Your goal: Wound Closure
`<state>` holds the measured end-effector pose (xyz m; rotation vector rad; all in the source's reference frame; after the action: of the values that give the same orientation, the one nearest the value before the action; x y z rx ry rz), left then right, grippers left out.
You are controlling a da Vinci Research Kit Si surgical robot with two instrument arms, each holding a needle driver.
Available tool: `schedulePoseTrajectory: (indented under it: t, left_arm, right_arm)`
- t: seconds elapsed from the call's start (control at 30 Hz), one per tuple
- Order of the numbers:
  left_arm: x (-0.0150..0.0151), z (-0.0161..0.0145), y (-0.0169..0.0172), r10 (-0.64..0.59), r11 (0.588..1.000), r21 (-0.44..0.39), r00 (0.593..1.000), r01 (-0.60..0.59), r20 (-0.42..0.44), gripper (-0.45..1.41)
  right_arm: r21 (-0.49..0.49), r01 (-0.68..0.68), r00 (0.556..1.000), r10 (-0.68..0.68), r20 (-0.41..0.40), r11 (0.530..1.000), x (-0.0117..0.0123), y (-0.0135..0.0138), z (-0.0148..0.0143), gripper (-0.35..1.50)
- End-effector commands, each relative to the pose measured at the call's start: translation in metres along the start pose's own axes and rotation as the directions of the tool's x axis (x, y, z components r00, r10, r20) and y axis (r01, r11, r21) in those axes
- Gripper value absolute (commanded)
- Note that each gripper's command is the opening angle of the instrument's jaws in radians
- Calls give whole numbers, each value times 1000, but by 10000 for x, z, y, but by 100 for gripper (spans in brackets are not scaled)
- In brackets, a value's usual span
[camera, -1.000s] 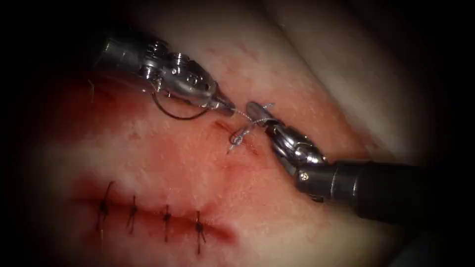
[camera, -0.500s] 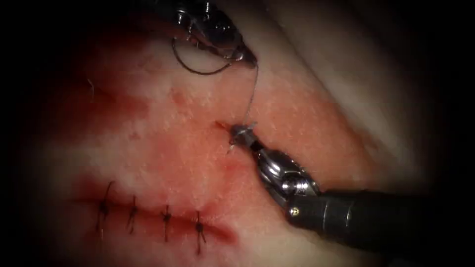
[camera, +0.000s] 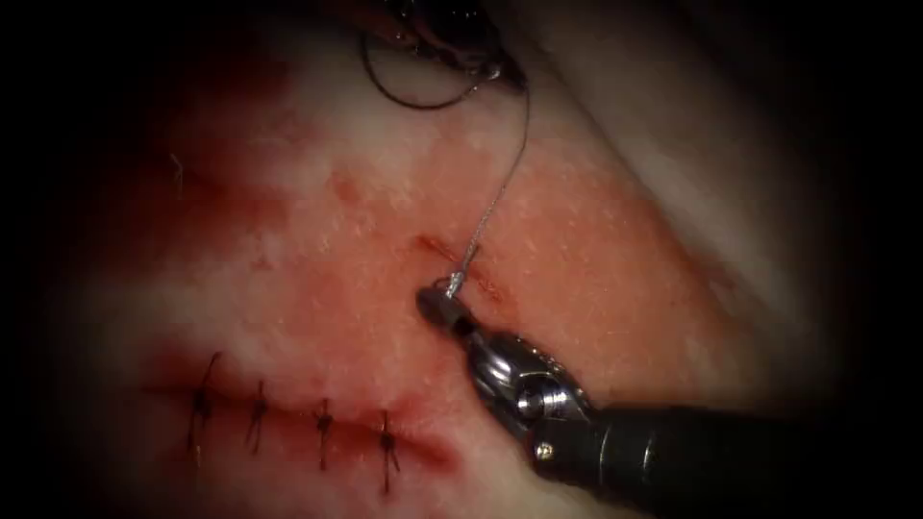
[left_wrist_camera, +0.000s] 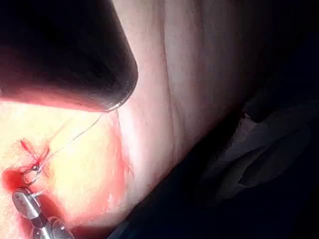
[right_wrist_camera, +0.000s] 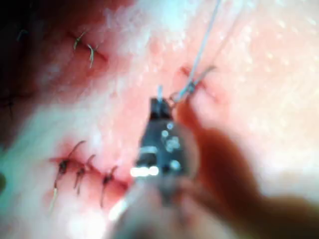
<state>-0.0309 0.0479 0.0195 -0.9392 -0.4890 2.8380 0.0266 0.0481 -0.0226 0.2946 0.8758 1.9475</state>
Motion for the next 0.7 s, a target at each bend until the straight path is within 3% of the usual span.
schedulePoseTrajectory:
  t: [0.03,0.37,0.7]
  left_arm:
    - [4,7,-4,-1,1000,5,1000,1,-3,-35]
    - [-2,21,-23,-11,999,30,1000,11,-2,-35]
    - [16,43,-51,-12,996,89,998,18,-64,-35]
  right_arm:
    - [-2,2,1000,-2,5,1000,-8,2,7,-35]
    - [2,5,1000,-5,18,1000,-15,0,9,-35]
    - [6,7,1000,-7,23,1000,-10,5,6,-35]
